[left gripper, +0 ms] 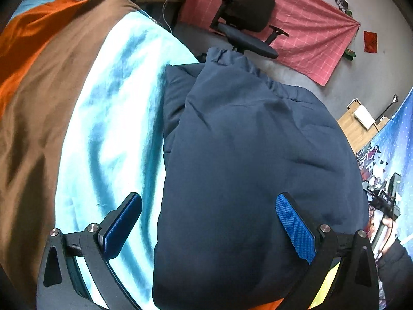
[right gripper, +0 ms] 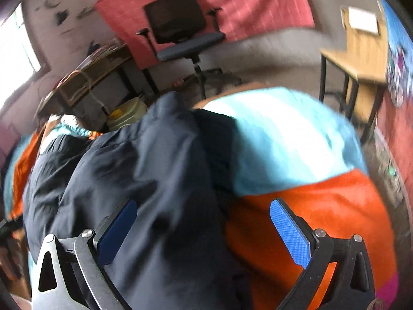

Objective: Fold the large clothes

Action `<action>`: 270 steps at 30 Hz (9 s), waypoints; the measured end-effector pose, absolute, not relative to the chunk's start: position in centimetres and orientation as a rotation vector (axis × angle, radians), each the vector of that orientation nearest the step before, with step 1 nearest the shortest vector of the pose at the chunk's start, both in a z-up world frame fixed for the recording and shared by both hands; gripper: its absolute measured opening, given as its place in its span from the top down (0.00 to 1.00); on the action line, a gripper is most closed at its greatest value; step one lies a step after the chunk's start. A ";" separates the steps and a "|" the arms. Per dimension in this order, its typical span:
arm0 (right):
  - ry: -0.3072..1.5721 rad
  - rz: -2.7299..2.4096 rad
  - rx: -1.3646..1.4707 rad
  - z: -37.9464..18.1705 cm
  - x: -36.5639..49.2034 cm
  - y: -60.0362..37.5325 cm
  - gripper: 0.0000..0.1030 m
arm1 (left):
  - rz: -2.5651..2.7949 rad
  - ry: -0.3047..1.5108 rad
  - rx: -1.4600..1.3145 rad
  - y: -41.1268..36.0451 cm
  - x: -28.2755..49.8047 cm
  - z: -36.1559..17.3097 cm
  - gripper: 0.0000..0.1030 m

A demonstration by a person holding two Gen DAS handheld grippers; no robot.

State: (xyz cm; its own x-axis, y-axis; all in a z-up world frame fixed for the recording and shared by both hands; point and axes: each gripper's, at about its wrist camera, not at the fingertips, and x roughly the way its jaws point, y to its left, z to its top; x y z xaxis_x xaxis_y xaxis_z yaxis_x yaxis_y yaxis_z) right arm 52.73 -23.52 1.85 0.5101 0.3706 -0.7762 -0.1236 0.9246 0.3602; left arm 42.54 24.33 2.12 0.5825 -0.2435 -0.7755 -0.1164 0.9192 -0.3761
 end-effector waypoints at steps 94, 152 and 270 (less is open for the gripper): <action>0.726 0.505 0.301 18.7 42.3 -20.1 0.89 | -0.148 0.754 -0.426 20.0 30.7 13.7 0.87; 0.654 0.249 -0.016 15.0 30.5 -17.9 0.00 | 0.135 0.642 -0.127 8.7 22.7 12.4 0.14; 0.683 0.414 -0.028 7.4 15.2 -14.4 0.00 | 0.078 0.670 0.037 3.2 10.5 3.3 0.02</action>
